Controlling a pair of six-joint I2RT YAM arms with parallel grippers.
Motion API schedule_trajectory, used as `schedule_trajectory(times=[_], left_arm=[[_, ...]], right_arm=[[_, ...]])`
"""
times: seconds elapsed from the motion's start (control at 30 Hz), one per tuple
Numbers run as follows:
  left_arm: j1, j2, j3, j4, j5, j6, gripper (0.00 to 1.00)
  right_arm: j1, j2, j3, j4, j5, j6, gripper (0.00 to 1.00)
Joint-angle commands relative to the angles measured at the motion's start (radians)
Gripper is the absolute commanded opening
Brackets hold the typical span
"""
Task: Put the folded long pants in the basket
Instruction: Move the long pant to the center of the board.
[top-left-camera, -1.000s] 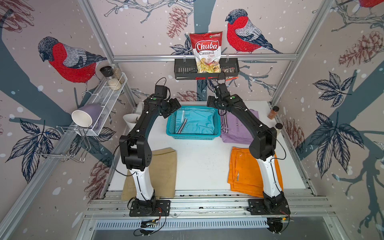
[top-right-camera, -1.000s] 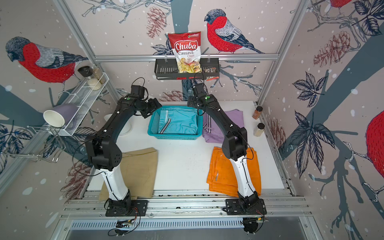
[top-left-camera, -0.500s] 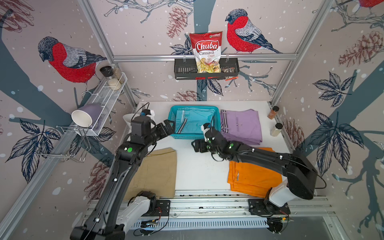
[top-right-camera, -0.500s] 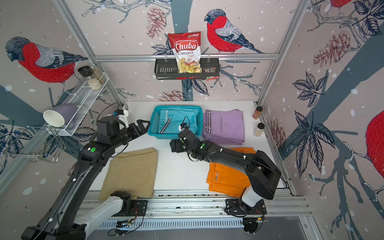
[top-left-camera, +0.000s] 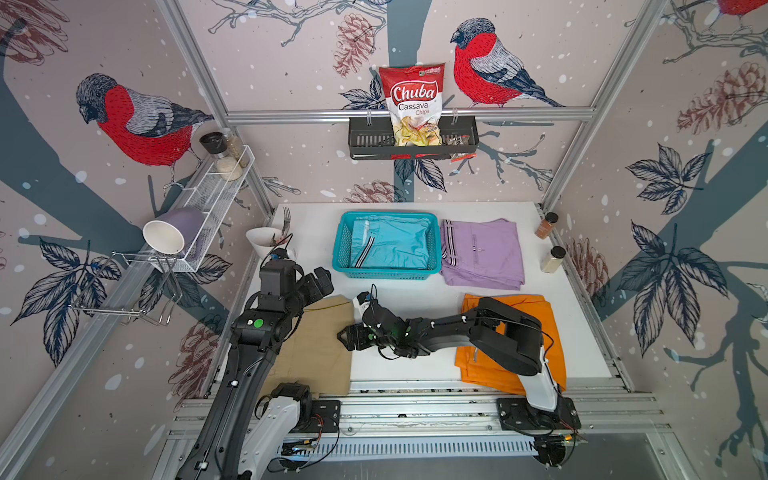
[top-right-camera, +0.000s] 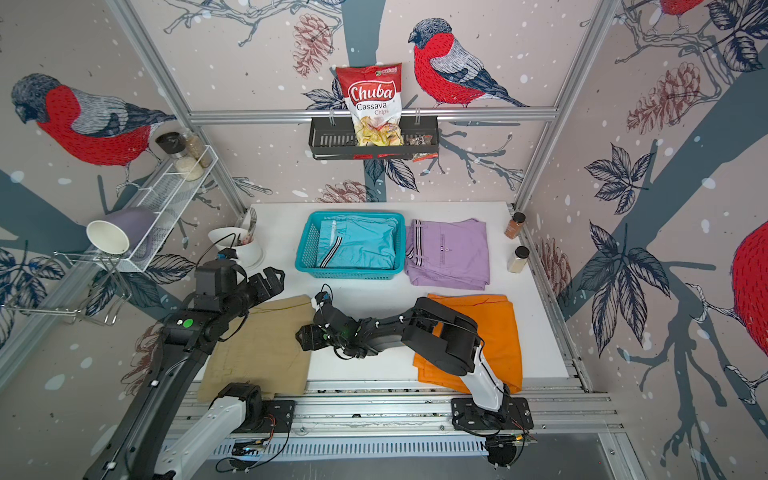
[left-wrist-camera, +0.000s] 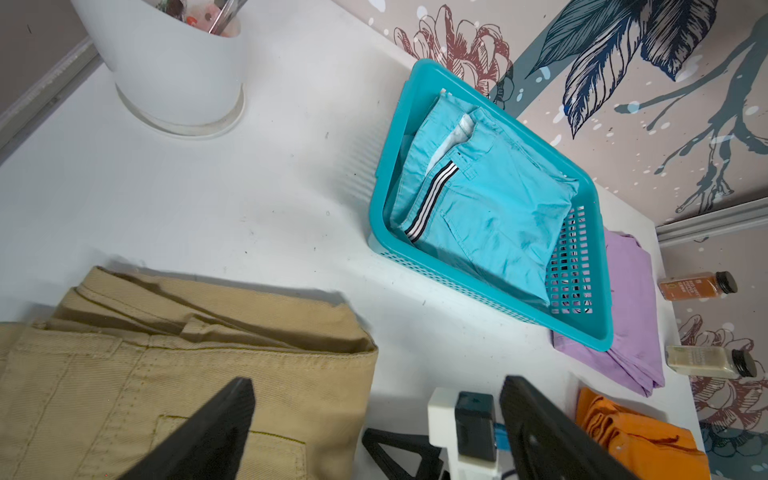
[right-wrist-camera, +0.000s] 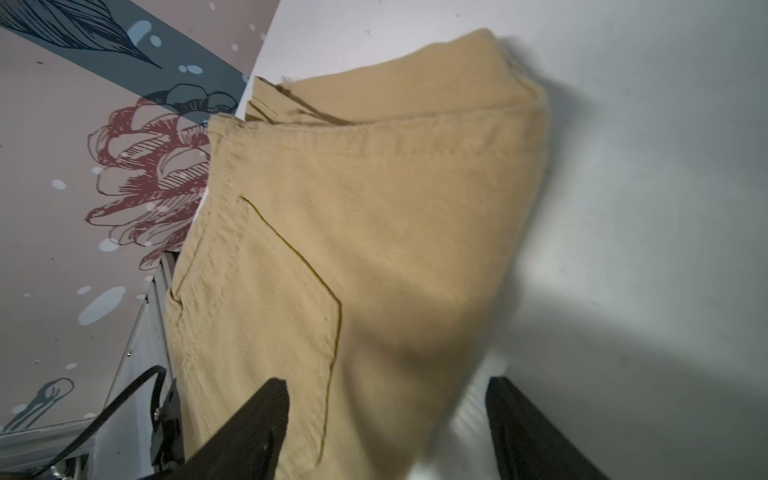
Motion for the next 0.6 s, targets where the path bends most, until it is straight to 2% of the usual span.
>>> schedule_trajectory(times=[0.0, 0.1, 0.13, 0.2, 0.23, 0.43, 0.57], left_arm=[[0.013, 0.005, -0.003, 0.0, 0.015, 0.016, 0.97], [0.02, 0.0, 0.014, -0.015, 0.025, 0.014, 0.97], [0.021, -0.004, 0.014, -0.017, 0.026, 0.011, 0.97], [0.021, -0.021, 0.01, -0.002, 0.048, 0.022, 0.97], [0.022, -0.035, 0.003, 0.009, 0.058, 0.03, 0.97], [0.022, -0.032, -0.023, 0.038, 0.131, 0.045, 0.97], [0.021, 0.025, -0.043, 0.064, 0.224, 0.031, 0.97]], right_arm=[[0.0, 0.05, 0.031, 0.01, -0.05, 0.041, 0.68], [-0.006, 0.08, 0.053, 0.011, -0.061, 0.046, 0.34], [-0.011, 0.08, 0.045, 0.016, -0.056, 0.049, 0.2], [-0.034, 0.054, -0.007, 0.061, -0.04, 0.053, 0.03], [-0.053, 0.026, -0.055, 0.088, -0.026, 0.06, 0.0], [-0.246, -0.213, -0.421, 0.239, -0.03, 0.073, 0.0], [-0.336, -0.378, -0.538, 0.117, -0.018, -0.021, 0.0]])
